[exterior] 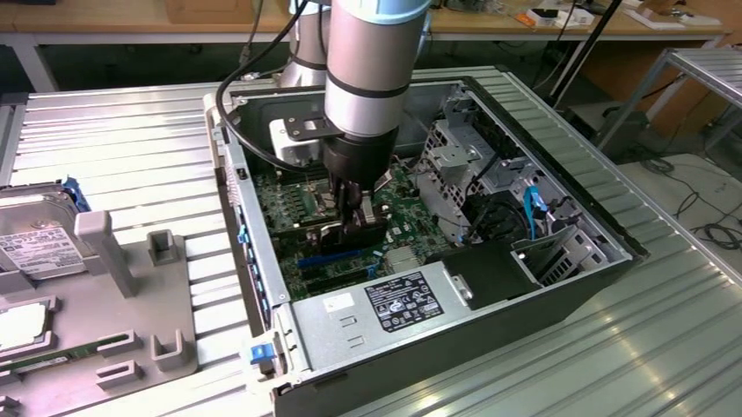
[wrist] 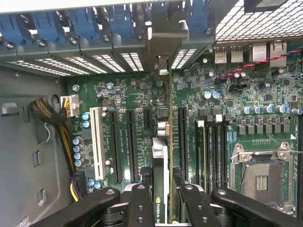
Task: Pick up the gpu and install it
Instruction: 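Insert the gpu into the slot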
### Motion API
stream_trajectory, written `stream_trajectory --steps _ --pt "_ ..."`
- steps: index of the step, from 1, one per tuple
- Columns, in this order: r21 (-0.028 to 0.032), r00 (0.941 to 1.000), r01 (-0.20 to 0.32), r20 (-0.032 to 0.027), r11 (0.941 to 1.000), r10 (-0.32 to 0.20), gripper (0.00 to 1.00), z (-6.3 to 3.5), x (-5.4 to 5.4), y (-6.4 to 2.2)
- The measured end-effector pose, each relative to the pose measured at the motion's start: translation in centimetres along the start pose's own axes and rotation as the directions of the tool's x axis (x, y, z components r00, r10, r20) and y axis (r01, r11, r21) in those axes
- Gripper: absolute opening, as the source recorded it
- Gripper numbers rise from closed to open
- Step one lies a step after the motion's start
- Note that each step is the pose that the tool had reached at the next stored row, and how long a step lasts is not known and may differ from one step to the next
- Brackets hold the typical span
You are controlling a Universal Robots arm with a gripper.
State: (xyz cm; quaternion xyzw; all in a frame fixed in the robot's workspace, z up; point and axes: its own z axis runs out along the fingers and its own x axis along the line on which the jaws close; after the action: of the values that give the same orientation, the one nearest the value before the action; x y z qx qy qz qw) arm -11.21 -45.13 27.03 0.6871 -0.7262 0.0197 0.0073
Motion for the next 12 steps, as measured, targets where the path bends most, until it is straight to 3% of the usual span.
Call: stream_trajectory --steps 4,12 --pt "-0.0063 1.0 -0.001 -0.0018 1.0 0.001 0.27 0.09 0.0 0.0" --pt "-0.0063 1.0 -0.001 -0.002 1.0 0.001 0.27 0.35 -0.01 0.01"
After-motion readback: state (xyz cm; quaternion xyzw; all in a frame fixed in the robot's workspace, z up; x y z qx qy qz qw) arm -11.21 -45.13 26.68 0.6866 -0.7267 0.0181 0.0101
